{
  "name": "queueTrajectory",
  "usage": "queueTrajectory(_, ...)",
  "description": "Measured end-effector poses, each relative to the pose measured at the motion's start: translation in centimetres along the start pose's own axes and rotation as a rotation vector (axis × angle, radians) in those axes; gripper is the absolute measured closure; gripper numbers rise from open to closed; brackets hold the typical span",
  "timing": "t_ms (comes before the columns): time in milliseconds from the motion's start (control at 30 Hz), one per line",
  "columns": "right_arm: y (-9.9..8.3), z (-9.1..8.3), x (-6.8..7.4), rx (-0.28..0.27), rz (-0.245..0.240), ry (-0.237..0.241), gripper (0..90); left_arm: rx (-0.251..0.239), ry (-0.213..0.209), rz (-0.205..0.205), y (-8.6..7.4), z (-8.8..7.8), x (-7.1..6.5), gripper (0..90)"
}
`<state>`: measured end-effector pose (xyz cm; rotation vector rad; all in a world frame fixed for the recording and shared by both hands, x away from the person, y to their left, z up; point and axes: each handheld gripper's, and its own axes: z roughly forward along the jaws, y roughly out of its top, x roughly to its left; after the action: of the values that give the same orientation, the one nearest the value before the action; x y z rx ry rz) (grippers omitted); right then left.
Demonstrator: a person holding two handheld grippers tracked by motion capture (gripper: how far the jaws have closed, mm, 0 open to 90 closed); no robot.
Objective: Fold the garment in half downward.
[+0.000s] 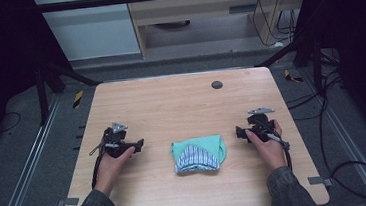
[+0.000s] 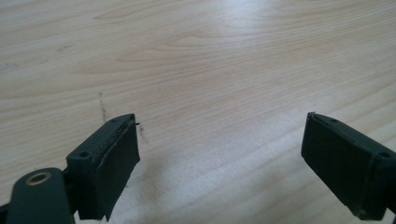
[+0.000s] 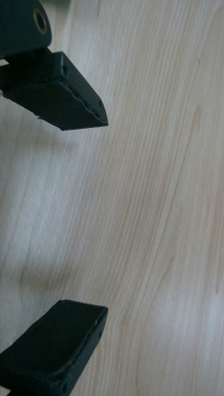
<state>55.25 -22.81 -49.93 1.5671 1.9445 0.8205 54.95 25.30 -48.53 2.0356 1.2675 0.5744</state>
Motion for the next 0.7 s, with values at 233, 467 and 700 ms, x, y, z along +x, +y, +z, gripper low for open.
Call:
queueTrajectory(233,0.2,0.8,-1.3,0.006,0.018,-0.047,8.8,-0.032,0.003,-0.032,0.2,1.3,1.1,11.2)
queueTrajectory(467,0.1,1.3,-1.9,0.000,0.051,-0.063,8.5,-0.003,-0.017,-0.038,-0.2,2.5,1.2,10.8)
queueTrajectory(700,-0.1,1.5,-2.1,-0.009,0.070,-0.047,6.8,-0.008,-0.016,-0.024,-0.3,2.8,1.3,8.4)
